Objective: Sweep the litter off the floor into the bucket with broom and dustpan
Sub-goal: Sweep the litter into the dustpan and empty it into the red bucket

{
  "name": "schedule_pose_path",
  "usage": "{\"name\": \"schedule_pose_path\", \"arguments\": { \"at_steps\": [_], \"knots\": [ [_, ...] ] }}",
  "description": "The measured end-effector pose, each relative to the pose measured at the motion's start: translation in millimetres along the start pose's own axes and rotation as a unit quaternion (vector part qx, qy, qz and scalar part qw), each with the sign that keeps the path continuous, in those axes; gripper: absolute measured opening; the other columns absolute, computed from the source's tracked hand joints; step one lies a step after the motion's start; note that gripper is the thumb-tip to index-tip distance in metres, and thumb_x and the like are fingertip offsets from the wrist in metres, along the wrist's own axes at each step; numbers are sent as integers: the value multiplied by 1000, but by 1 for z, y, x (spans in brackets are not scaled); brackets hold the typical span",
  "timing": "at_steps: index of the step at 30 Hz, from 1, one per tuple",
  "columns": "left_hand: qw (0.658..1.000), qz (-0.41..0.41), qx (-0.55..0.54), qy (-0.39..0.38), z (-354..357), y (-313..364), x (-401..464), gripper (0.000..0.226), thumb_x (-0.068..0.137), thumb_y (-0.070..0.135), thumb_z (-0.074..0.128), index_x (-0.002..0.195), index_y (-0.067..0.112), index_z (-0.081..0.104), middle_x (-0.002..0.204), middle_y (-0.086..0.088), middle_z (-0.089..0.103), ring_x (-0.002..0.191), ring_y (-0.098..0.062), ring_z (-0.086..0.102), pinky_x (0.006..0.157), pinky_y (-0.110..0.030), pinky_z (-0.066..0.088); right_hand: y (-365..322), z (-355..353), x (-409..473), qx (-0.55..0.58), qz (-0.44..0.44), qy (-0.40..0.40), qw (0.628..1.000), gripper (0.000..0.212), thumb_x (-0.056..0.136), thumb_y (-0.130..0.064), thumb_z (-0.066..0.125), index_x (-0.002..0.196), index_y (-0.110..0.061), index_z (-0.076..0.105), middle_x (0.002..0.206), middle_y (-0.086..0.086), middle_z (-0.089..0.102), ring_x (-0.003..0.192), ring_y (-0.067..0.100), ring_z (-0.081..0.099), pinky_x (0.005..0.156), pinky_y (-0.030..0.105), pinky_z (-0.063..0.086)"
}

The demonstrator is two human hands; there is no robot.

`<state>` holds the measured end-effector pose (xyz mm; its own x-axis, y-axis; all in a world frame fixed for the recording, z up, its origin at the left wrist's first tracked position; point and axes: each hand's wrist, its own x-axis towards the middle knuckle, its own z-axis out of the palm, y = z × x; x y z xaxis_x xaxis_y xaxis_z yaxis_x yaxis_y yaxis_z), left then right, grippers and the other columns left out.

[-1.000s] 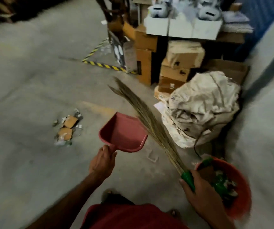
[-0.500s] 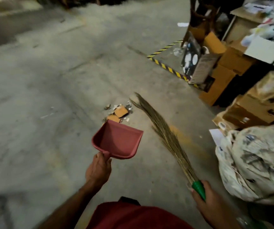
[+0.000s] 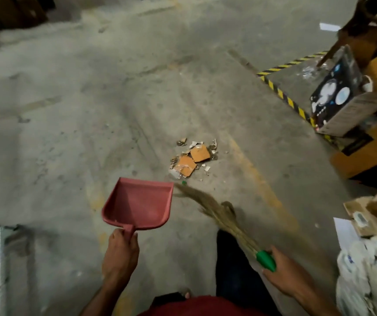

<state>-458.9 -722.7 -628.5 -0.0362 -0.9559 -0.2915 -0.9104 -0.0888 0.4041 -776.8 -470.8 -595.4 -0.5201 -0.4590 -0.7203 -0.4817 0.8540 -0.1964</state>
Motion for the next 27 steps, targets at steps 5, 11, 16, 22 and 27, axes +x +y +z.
{"name": "schedule_pose_path", "arguments": {
  "at_steps": [5, 11, 16, 22, 27],
  "knots": [
    [999, -41, -28, 8, 27, 30, 52, 24, 91, 39, 58, 84, 19, 47, 82, -10, 58, 73, -36, 61, 61, -43, 49, -44, -47, 131, -90, -31, -43, 995, 40, 82, -46, 62, 116, -27, 56, 121, 4, 57, 112, 25, 60, 86, 32, 50],
    [995, -104, -13, -6, 76, 114, 123, 26, 89, 47, 54, 82, 24, 45, 71, -3, 61, 57, -20, 61, 54, -42, 52, -91, -93, 281, -147, -75, -78, 983, 40, 90, -44, 56, 124, -23, 52, 123, 4, 64, 112, 27, 62, 91, 38, 50],
    [994, -109, 22, 0, 136, 189, 199, 26, 89, 51, 54, 88, 26, 46, 76, 1, 60, 65, -21, 61, 58, -40, 49, -124, -86, 414, -183, -115, -121, 969, 34, 92, -30, 52, 125, -21, 53, 121, 6, 65, 109, 29, 65, 90, 38, 51],
    [993, -107, 57, -10, 219, 198, 271, 28, 89, 52, 52, 89, 25, 45, 76, 2, 61, 66, -24, 61, 59, -41, 51, -149, -40, 552, -230, -154, -151, 949, 42, 98, -27, 41, 139, -25, 46, 143, 10, 51, 131, 31, 50, 102, 42, 45],
    [987, -147, 59, -38, 278, 181, 289, 22, 90, 50, 52, 90, 29, 45, 75, 4, 61, 63, -18, 61, 58, -40, 51, -115, -31, 602, -150, -50, -127, 979, 42, 95, -44, 43, 136, -34, 49, 128, 6, 62, 116, 30, 60, 95, 40, 47]
  ]
}}
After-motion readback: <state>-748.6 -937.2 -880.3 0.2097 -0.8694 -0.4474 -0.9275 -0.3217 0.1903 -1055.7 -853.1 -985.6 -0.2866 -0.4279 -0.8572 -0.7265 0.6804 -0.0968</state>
